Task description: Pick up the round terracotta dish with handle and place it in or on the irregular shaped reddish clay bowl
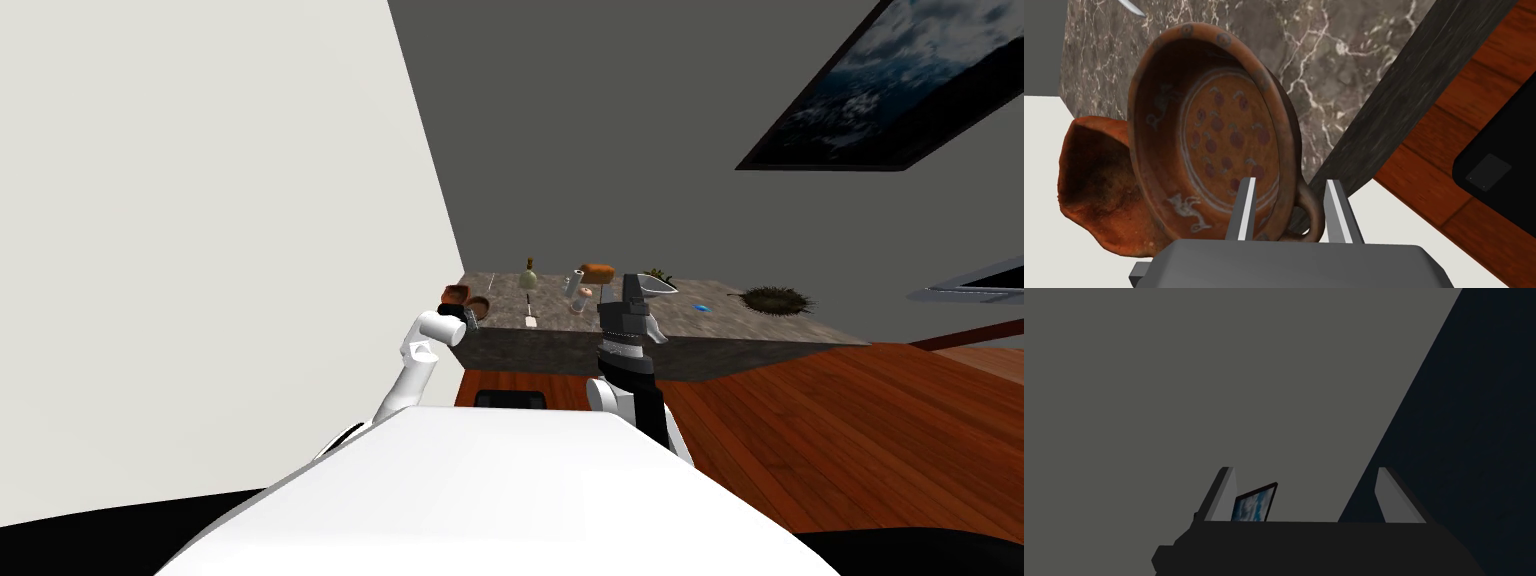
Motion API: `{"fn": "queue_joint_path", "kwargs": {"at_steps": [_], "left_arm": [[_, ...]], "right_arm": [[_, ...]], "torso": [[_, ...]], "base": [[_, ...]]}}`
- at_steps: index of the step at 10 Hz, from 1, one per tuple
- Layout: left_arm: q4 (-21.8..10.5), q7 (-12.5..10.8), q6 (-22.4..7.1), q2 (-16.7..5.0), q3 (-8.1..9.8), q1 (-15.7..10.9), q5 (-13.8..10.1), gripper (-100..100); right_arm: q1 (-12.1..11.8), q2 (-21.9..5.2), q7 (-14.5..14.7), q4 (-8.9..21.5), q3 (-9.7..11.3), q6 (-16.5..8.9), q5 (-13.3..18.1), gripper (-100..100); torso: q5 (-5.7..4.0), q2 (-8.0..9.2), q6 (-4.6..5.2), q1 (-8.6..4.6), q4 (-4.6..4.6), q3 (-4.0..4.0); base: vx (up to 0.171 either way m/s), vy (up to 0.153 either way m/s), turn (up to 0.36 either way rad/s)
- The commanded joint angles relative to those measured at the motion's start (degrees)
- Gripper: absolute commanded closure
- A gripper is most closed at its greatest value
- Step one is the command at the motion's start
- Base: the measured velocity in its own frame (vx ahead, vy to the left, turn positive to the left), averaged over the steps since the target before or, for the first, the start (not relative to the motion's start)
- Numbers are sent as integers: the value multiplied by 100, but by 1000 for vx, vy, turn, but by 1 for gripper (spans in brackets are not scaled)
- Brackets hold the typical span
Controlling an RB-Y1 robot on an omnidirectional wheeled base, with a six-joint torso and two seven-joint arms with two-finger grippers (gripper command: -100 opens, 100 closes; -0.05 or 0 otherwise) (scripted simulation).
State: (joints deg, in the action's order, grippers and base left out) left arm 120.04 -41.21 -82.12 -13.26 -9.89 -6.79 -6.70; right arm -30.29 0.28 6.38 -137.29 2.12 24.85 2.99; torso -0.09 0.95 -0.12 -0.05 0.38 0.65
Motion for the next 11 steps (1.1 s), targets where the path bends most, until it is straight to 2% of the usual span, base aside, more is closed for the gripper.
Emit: {"fn": "queue_joint_path", "kwargs": {"at_steps": [1,7,11], "left_arm": [[-23,-122,-173,-85,82,-224,-98,100],[-224,-552,-782,-405,372,-1023,-433,100],[-379,-761,-1144,-631,550,-1456,-677,100]], "right_arm": [[0,0,0,0,0,0,0,0],[0,0,0,0,0,0,0,0],[-1,0,0,0,0,0,0,0]], "torso": [[0,0,0,0,0,0],[-1,3,-2,4,7,6],[-1,-22,-3,6,5,-7]], "base": [[-158,7,-53],[-160,15,-51],[-82,24,-53]]}}
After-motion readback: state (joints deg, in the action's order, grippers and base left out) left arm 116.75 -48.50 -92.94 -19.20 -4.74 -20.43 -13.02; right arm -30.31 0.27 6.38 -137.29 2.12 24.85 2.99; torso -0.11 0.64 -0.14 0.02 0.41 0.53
